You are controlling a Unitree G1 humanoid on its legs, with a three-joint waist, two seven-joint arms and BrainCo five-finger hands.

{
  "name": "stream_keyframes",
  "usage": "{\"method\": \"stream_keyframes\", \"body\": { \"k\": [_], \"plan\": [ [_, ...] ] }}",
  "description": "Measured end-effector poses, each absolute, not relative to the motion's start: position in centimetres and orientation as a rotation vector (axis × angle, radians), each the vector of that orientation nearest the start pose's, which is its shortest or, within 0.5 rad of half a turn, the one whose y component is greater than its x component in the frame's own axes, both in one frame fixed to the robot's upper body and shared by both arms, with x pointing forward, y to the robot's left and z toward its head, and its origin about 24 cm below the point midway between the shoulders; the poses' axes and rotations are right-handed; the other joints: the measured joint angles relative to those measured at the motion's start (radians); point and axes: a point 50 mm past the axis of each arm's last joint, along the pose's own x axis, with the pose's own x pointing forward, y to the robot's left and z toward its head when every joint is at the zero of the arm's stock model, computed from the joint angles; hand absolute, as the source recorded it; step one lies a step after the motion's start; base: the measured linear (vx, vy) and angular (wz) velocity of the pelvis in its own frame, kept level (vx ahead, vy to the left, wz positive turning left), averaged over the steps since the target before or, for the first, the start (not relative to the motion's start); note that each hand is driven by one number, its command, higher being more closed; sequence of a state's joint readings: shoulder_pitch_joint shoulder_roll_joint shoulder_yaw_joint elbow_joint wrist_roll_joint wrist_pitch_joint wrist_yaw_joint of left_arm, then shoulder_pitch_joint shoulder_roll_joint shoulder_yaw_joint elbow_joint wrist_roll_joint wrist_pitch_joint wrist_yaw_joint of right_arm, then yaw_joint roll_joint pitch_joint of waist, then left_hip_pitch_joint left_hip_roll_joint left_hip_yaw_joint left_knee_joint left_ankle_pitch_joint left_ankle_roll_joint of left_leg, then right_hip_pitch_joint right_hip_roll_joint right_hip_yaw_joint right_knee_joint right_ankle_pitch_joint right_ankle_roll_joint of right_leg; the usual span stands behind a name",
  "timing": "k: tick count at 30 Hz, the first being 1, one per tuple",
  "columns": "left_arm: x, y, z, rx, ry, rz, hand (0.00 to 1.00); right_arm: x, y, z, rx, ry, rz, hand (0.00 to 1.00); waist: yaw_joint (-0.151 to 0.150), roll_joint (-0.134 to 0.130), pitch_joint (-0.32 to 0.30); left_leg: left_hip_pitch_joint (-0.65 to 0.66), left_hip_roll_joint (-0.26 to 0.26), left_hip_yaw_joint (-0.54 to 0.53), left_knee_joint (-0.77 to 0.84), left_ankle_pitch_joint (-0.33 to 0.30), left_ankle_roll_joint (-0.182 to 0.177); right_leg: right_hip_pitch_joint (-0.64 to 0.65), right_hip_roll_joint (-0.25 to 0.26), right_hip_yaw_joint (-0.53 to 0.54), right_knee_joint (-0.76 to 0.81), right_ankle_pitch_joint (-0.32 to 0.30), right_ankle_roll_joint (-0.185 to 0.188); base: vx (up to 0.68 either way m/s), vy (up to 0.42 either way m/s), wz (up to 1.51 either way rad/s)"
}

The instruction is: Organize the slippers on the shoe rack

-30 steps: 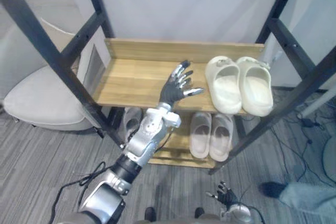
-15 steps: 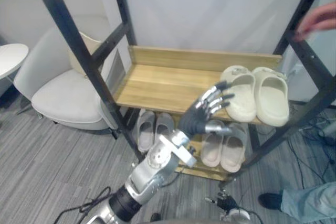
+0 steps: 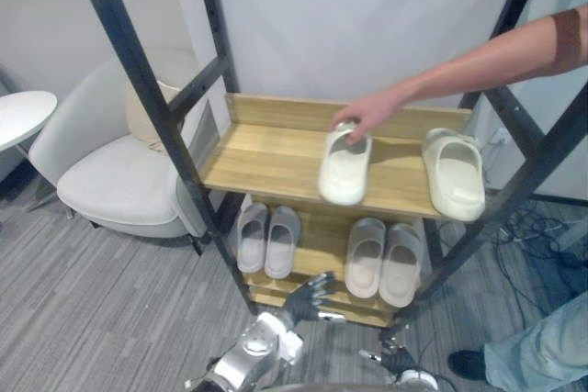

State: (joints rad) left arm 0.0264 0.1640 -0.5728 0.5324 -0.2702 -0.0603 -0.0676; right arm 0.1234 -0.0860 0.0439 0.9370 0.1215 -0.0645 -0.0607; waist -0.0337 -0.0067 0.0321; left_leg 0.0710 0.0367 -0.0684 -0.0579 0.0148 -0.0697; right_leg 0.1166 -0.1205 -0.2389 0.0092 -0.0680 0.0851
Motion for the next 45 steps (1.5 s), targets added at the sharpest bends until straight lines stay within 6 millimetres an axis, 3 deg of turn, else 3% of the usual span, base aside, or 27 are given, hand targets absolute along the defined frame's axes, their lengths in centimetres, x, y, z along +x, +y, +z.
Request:
{"method": "stream_keyframes", "body": {
  "k": [5,10,14,21,38,41,45],
  "plan": [
    [15.7,13.0,-12.8,0.183,0.793,-0.306,0.0,10.3,-18.1,-15.5,0.001,1.007,-0.159,0.0,-0.003,-0.021,0.007,0.011,0.006,0.003,-0.005,0.0,-0.006,0.016,0.008,0.004,-0.014,0.001,-0.004,0.02,-0.004,0.0],
    [14.4,15.5,-14.2,0.252,0.888,-0.183,0.0,10.1,-18.3,-15.8,0.018,1.027,-0.203,0.0,-0.002,-0.02,0.009,0.02,0.008,0.01,-0.01,-0.004,-0.009,0.023,0.01,0.01,-0.016,0.001,-0.004,0.03,-0.004,-0.02],
    [12.9,17.0,-15.1,0.301,0.97,-0.108,0.0,10.1,-18.4,-15.8,0.023,1.027,-0.214,0.0,0.001,-0.019,0.012,0.037,0.013,0.039,-0.009,-0.016,-0.012,0.023,0.014,0.036,-0.015,0.001,-0.004,0.0,0.0,-0.2],
    [12.7,17.7,-15.1,0.324,0.977,-0.062,0.0,10.0,-18.7,-15.9,0.033,1.038,-0.239,0.0,0.0,-0.021,0.016,0.037,0.017,0.054,-0.009,-0.021,-0.014,0.015,0.017,0.051,-0.014,0.0,-0.005,-0.01,-0.002,-0.07],
    [12.7,14.8,-15.3,0.329,0.955,-0.172,0.0,10.1,-18.8,-15.9,0.029,1.031,-0.248,0.0,-0.005,-0.008,0.019,0.036,0.015,0.05,-0.007,-0.024,-0.013,0.016,0.015,0.044,-0.012,-0.003,-0.004,0.0,-0.001,0.0],
    [13.5,12.9,-14.6,0.366,0.881,-0.288,0.0,10.2,-18.8,-15.8,0.028,1.025,-0.247,0.0,-0.007,-0.005,0.02,0.036,0.015,0.05,-0.007,-0.024,-0.013,0.015,0.015,0.044,-0.011,-0.003,-0.004,0.0,0.0,0.0],
    [15.5,7.4,-11.5,0.305,0.659,-0.515,0.0,10.2,-18.8,-15.8,0.028,1.02,-0.245,0.0,-0.01,0.001,0.017,0.034,0.015,0.048,-0.007,-0.024,-0.013,0.015,0.015,0.041,-0.011,-0.005,-0.004,0.0,0.0,0.01]
  ]
}}
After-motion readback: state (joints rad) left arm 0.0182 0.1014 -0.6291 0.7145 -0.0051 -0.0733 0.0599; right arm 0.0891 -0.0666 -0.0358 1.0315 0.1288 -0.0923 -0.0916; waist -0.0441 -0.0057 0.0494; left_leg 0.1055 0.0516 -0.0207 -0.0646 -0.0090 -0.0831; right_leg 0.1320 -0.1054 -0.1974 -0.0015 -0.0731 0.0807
